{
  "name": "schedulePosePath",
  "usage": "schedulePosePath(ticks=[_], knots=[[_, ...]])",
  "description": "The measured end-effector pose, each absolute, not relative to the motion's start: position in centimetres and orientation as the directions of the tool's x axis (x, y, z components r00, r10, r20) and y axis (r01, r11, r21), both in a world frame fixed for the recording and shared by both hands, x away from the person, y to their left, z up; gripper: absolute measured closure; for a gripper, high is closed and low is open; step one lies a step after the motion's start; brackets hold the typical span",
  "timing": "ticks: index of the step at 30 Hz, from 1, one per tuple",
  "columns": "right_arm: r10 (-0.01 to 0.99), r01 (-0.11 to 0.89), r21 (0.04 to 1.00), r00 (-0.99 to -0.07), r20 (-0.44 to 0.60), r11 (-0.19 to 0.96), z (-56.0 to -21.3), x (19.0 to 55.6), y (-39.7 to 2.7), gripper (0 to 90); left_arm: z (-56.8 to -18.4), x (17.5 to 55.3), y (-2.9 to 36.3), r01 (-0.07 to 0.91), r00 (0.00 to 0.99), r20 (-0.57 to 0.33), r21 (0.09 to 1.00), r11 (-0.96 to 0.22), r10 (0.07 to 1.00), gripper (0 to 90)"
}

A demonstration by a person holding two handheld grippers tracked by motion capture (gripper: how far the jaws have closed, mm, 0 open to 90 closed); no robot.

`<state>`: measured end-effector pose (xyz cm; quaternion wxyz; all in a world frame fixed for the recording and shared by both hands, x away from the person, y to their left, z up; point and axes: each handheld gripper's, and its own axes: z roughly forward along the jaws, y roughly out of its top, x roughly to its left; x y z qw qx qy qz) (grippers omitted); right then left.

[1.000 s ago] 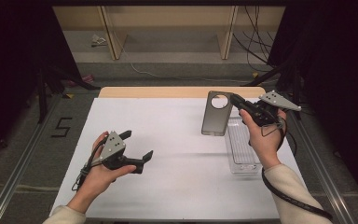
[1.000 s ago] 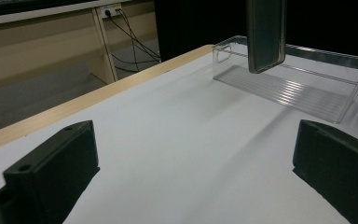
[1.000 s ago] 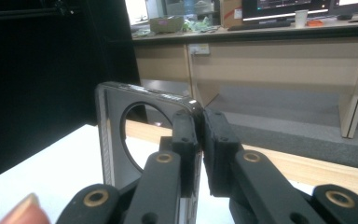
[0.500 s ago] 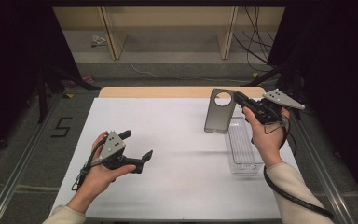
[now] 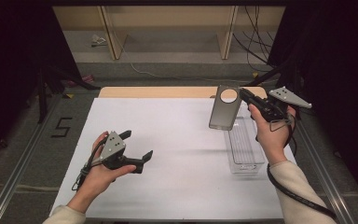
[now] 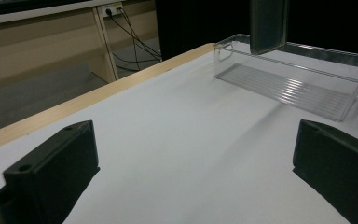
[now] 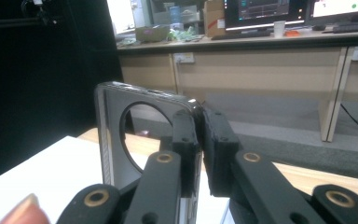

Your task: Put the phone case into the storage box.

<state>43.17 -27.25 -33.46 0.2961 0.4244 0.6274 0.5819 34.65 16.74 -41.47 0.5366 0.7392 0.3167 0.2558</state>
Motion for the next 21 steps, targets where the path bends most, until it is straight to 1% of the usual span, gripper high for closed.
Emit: schedulePosePath(ticks=[21], knots=[[0.913,0.157,0.987,-0.396,0.102,-0.042,-33.0,43.5,-29.7,84.5,-41.5,34.8,17.0,0.197,0.663,0.034,0.956,-0.219,0.748,0.0]])
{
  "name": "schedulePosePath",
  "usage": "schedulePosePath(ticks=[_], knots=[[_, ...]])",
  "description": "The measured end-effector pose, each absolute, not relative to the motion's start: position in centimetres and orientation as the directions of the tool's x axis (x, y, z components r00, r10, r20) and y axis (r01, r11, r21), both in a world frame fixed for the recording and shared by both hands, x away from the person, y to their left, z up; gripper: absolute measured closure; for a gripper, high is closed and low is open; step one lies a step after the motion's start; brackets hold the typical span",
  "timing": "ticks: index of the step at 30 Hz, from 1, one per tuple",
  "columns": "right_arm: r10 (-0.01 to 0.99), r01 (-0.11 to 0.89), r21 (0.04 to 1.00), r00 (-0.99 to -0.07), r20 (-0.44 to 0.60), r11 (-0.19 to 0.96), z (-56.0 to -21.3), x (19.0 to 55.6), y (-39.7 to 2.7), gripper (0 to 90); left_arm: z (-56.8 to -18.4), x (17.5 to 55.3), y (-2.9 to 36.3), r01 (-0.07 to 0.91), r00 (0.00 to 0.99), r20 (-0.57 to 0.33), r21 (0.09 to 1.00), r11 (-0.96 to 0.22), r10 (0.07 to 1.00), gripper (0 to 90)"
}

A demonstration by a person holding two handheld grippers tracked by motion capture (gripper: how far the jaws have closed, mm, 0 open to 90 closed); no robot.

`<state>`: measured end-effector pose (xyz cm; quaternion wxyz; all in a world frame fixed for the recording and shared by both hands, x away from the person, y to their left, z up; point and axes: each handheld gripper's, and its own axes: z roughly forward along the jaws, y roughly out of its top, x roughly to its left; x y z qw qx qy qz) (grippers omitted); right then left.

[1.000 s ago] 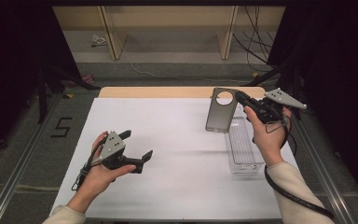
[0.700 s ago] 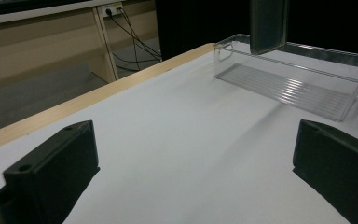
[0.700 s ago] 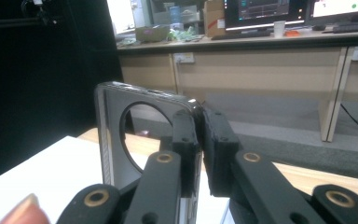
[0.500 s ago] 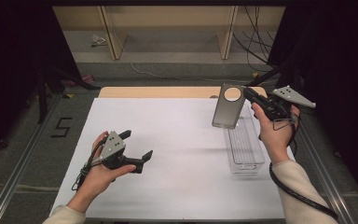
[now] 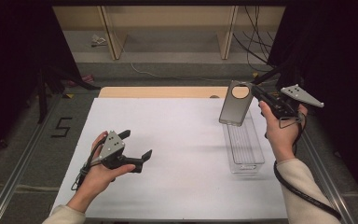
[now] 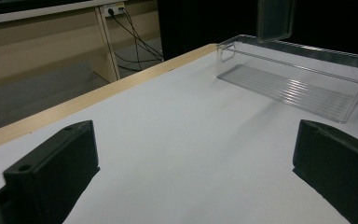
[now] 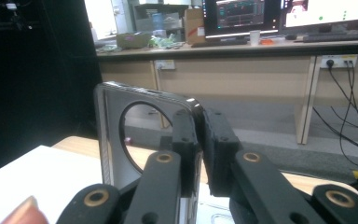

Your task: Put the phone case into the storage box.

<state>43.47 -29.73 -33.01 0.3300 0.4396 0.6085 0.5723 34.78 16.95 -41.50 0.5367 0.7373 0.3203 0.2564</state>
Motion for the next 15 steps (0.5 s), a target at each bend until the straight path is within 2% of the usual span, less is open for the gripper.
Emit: schedulePosePath(ticks=[15], knots=[[0.929,0.151,0.987,-0.357,0.102,-0.05,-33.1,43.7,-31.1,84.5,-41.4,34.8,17.1,0.197,0.66,0.031,0.957,-0.213,0.751,0.0]])
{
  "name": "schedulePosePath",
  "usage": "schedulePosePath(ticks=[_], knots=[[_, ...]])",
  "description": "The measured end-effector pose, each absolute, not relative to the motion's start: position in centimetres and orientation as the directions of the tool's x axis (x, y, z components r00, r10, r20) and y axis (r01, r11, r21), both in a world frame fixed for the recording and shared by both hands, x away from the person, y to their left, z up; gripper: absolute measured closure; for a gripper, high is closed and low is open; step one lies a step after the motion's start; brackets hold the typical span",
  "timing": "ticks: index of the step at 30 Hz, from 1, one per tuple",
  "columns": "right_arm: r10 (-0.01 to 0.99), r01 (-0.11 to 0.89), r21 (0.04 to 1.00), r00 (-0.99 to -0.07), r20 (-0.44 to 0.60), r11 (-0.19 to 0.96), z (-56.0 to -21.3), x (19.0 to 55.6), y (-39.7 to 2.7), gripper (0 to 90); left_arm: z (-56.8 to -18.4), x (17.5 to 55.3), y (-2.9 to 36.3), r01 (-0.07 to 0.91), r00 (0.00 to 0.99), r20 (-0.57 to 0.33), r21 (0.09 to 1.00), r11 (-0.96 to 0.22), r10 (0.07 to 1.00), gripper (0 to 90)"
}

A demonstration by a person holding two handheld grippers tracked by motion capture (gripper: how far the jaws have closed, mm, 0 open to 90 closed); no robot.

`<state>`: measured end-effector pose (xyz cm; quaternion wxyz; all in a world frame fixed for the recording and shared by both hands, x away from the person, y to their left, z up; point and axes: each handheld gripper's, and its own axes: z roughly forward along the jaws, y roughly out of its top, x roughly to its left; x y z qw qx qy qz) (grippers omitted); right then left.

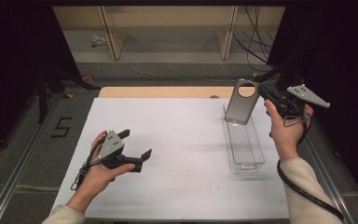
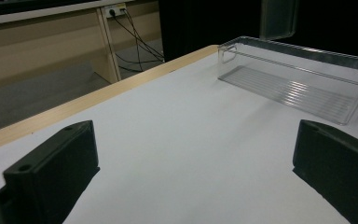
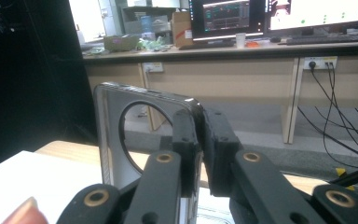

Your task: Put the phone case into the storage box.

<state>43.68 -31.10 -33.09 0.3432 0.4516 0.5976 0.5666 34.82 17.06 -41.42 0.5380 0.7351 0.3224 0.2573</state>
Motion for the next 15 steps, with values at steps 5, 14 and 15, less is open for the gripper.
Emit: schedulePosePath(ticks=[5,14,15], knots=[[0.933,0.153,0.987,-0.344,0.101,-0.051,-33.24,43.81,-31.48,84.5,-41.4,34.83,17.08,0.198,0.659,0.029,0.957,-0.211,0.751,0.0],[0.939,0.148,0.988,-0.331,0.095,-0.048,-33.24,43.96,-32.01,84.6,-41.4,34.85,17.08,0.197,0.66,0.03,0.957,-0.212,0.751,0.0],[0.94,0.148,0.988,-0.329,0.094,-0.046,-33.23,43.98,-32.06,84.6,-41.41,34.85,17.09,0.198,0.66,0.03,0.957,-0.212,0.751,0.0]])
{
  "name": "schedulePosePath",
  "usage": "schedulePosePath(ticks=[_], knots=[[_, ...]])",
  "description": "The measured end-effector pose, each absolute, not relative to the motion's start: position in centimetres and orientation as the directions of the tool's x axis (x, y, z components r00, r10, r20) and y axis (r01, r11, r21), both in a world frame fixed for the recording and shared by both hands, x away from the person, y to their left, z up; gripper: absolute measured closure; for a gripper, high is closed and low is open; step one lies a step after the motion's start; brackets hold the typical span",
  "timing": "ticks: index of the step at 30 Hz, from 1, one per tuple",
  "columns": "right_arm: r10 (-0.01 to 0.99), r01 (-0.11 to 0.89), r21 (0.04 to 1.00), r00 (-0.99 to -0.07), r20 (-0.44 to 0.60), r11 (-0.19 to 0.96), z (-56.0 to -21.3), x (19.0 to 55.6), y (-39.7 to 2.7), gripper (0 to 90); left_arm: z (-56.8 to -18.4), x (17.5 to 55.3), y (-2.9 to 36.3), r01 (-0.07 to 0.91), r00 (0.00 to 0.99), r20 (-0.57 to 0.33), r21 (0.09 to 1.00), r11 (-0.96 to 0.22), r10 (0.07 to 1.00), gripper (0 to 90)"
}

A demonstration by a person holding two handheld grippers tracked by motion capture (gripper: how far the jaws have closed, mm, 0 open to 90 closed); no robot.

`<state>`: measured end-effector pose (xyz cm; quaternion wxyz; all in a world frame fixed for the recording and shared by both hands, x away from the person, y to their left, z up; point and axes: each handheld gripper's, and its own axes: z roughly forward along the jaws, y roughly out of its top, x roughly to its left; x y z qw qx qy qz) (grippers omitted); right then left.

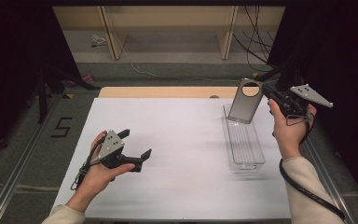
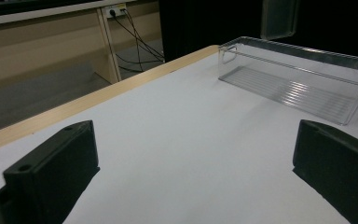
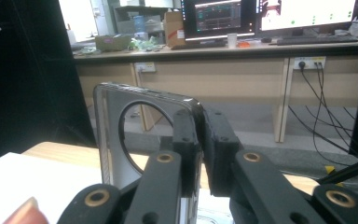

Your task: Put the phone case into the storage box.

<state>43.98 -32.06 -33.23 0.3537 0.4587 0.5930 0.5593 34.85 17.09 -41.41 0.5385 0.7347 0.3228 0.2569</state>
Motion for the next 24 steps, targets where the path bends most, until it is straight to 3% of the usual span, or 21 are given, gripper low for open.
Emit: schedulePosePath(ticks=[24], knots=[[0.943,0.159,0.987,-0.329,0.057,-0.004,-33.75,44.88,-32.16,84.6,-41.43,34.9,17.12,0.198,0.659,0.028,0.958,-0.209,0.751,0.0]])
